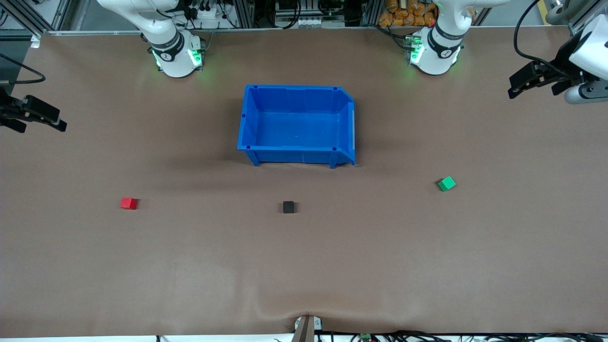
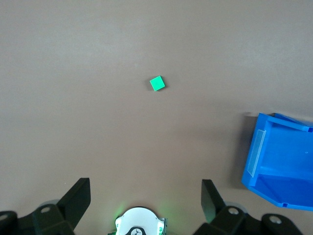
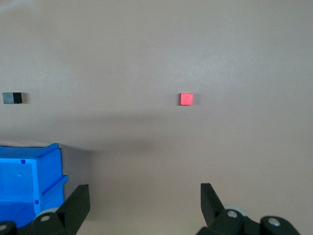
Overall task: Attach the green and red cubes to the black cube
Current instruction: 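Move the right gripper toward the red cube while the left gripper approaches the green cube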
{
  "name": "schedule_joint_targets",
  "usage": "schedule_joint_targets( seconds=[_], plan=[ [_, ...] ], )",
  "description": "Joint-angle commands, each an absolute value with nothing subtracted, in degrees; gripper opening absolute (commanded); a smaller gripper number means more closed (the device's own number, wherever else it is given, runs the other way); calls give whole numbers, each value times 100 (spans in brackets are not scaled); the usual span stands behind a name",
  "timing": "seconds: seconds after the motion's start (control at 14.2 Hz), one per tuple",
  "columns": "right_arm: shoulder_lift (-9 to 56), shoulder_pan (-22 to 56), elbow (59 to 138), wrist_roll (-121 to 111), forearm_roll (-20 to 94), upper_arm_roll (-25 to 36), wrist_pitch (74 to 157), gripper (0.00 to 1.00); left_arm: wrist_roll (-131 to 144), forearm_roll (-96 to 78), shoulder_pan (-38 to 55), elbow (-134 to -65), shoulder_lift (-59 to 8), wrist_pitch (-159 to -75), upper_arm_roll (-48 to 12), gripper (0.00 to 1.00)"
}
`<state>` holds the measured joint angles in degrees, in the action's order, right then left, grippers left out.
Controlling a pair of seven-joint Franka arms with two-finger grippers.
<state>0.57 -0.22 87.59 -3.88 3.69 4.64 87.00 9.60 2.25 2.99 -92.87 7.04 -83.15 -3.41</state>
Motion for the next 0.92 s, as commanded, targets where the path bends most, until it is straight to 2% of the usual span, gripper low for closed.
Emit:
schedule_joint_targets(
  seconds=[0.0, 0.35, 0.85],
  plan=[
    [88, -26, 8666, -308, 422, 448, 8675, 100, 835, 114, 264, -9106, 633, -8200, -352, 100],
    [88, -26, 8666, -308, 431, 448, 8675, 100, 853, 158, 237, -8702, 413, -8191, -334, 100],
    [105, 17, 8657, -299, 474, 439, 8771, 100, 835, 114, 263, -8745, 334, -8183, -343, 100]
  ],
)
